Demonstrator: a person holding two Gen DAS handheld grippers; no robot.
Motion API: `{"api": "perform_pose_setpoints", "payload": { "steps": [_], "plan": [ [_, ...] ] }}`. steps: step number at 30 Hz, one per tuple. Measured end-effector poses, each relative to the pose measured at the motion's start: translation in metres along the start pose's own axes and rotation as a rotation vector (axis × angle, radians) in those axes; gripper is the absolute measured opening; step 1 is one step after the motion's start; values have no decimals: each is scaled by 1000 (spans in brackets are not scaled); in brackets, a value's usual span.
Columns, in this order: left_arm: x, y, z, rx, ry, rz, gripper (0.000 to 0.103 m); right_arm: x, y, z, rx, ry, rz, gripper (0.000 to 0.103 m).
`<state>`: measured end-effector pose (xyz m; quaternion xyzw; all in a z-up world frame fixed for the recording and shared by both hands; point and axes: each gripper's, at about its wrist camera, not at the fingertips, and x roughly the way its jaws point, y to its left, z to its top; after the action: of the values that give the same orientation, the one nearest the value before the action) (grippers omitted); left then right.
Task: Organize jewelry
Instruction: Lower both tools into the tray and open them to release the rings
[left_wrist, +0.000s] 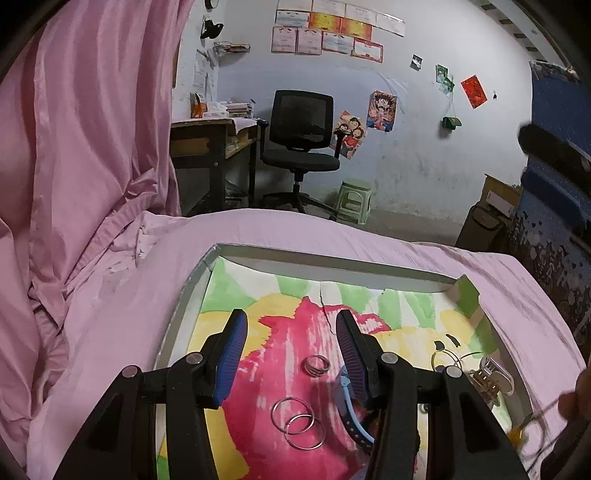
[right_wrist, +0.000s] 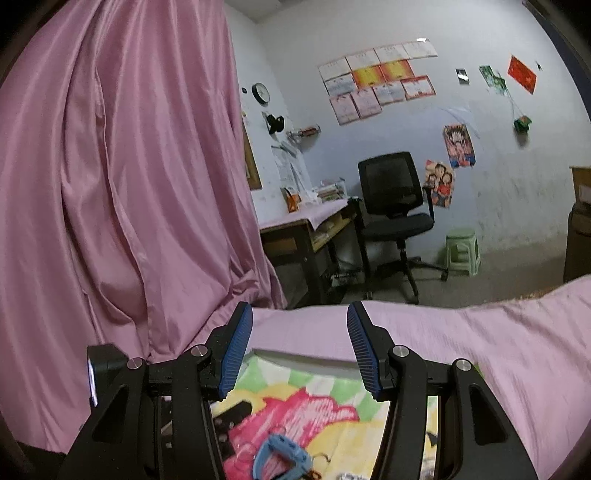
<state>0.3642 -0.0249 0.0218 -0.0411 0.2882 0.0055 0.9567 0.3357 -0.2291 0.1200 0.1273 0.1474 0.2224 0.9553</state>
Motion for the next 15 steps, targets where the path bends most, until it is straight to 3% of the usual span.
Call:
{"api": "perform_pose_setpoints", "payload": {
  "steps": [6,15],
  "plan": [
    [4,1,-4,-2,2,2,48,11,-4,-7,16,13,-14,48],
    [4,1,-9,-6,-3,2,59,13,-23,-37,86,43,-36,48]
  ]
}}
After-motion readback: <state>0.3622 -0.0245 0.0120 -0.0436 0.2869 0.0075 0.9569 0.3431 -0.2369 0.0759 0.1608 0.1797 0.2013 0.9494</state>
